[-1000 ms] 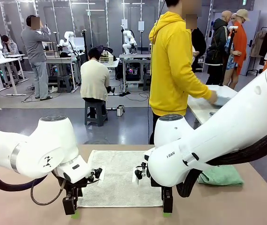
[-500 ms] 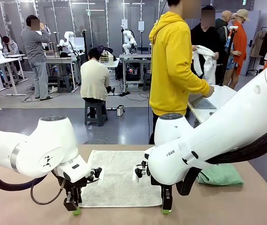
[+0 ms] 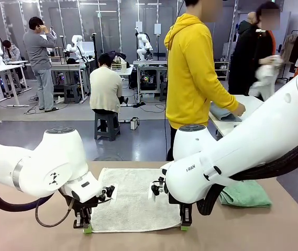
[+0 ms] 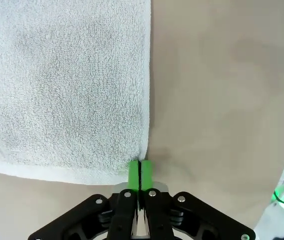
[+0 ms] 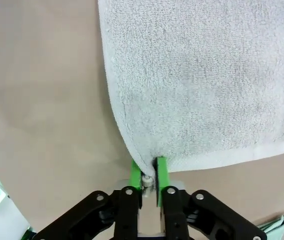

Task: Fold the towels and place them in the basket.
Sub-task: When a person lays out a Towel with hook on the table, fold it in half twice.

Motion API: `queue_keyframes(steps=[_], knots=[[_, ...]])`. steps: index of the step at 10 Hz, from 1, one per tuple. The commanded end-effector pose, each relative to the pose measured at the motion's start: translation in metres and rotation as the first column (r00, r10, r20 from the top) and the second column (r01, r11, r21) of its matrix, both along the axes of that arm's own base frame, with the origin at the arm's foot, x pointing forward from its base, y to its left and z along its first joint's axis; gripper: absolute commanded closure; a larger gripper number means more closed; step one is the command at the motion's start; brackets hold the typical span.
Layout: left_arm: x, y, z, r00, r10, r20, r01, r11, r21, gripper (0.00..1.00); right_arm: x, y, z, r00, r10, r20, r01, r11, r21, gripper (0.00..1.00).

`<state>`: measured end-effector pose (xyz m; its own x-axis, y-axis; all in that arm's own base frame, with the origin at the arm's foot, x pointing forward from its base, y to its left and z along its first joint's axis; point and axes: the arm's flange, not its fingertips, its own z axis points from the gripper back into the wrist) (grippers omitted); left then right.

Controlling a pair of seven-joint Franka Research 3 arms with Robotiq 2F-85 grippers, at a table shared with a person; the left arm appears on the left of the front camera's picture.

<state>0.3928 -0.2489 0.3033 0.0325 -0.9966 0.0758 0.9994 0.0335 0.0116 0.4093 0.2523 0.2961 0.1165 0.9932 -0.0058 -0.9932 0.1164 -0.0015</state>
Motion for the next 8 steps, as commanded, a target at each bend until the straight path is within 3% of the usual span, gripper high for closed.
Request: queue_keyframes(steps=[1, 6, 8], knots=[[0.002, -0.002, 0.0, 1.0, 0.008, 0.005, -0.008, 1.0, 0.026, 1.0, -0.001, 0.001, 0.002, 1.0, -0.005, -0.003, 0.005, 1.0, -0.006, 1.0], [0.0, 0.001, 0.011, 0.999, 0.03, 0.019, -0.03, 1.0, 0.001, 1.0, 0.001, -0.003, 0.01, 0.999, -0.024, -0.021, 0.024, 1.0, 0.009, 1.0], [0.0, 0.0, 0.001, 1.0, 0.002, 0.002, -0.002, 1.0, -0.001, 1.0, 0.0, -0.001, 0.004, 1.0, -0.005, -0.003, 0.005, 1.0, -0.001, 1.0]])
